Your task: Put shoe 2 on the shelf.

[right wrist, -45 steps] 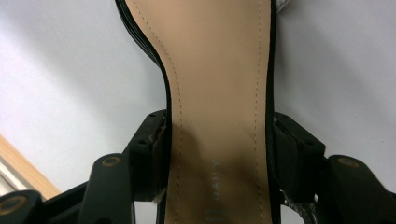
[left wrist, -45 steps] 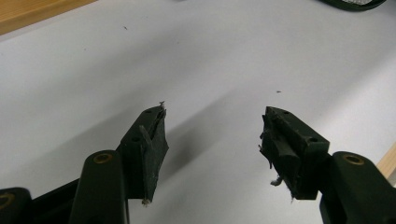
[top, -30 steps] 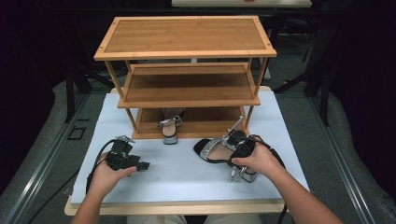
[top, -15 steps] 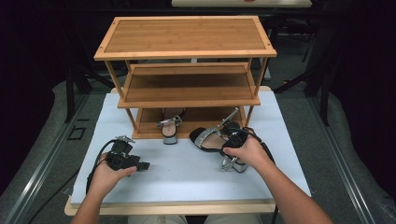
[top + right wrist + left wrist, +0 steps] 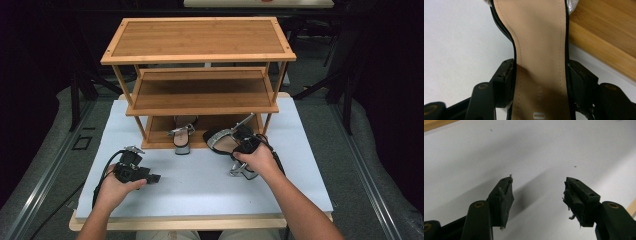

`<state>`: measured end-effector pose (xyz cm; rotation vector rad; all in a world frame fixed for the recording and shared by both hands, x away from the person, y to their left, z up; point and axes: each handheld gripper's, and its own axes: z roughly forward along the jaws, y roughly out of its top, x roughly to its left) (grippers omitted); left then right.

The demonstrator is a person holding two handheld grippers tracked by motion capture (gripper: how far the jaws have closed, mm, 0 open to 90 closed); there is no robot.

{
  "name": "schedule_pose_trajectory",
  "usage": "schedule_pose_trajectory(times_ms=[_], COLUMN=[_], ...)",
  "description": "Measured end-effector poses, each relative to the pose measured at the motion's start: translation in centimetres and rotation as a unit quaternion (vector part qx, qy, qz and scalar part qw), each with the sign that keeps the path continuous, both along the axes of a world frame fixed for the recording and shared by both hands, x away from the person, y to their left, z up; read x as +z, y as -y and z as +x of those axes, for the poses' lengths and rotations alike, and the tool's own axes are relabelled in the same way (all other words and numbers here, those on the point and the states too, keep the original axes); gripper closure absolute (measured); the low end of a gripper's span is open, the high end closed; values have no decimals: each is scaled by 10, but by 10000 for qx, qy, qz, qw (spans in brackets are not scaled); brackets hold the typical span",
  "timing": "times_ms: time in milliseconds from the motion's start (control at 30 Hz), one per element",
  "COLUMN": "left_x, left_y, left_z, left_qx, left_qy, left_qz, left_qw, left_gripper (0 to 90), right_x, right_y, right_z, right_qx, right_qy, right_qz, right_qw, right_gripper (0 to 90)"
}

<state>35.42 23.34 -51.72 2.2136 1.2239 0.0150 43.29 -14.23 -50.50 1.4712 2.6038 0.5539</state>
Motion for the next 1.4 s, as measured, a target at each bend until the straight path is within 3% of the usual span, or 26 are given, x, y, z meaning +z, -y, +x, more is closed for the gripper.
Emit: schedule_pose_trajectory(times_ms=[133, 367, 400, 433, 467, 567, 600, 700, 833, 967, 1067, 1133, 1200, 1400], left_x=[-1, -2, -2, -2, -2, -2, -1, -1, -1, -1, 0, -1, -1, -3], left_y=[1, 0, 0, 1, 1, 1, 1, 2, 1, 0, 0, 0, 1, 1], left_z=[0, 1, 0, 0, 0, 0, 0, 0, 0, 0, 0, 0, 0, 0], left_qx=[-8, 20, 20, 15, 2, -7, -6, -6, 6, 23, 37, 36, 29, 23], left_qy=[-25, -27, -26, -32, -33, -23, -21, -15, -7, -5, 3, -5, -11, -39], left_qz=[3, 6, 8, 4, 9, 16, 21, 13, 3, -7, -2, -4, 10, 32], left_qw=[10000, 10000, 10000, 10000, 10000, 10000, 10000, 10000, 10000, 10000, 10000, 10000, 10000, 10000], left_gripper=[399, 399, 399, 399, 399, 399, 399, 399, 399, 399, 399, 399, 399, 399], right_x=[-2, 5, 5, 6, 11, 24, 34, 44, 57, 55, 45, 42, 30, 9], right_y=[0, 1, 1, 3, 3, 7, 10, 15, 37, 53, 65, 67, 72, 70], right_z=[-1, -9, -9, -10, -13, -18, -23, -29, -43, -54, -68, -71, -80, -85], right_qx=[89, 156, 156, 223, 202, 220, 320, 407, 423, 445, 552, 581, 649, 822], right_qy=[-21, 191, 191, 112, 227, 357, 441, 509, 574, 575, 519, 511, 431, 289], right_qz=[-21, -202, -202, -29, -98, 26, 47, 43, 42, -71, -60, -96, -54, -117], right_qw=[10000, 9995, 9995, 9997, 9995, 9991, 9985, 9979, 9974, 9973, 9971, 9970, 9969, 9961], right_gripper=[409, 390, 390, 384, 385, 385, 390, 400, 426, 431, 433, 433, 440, 448])
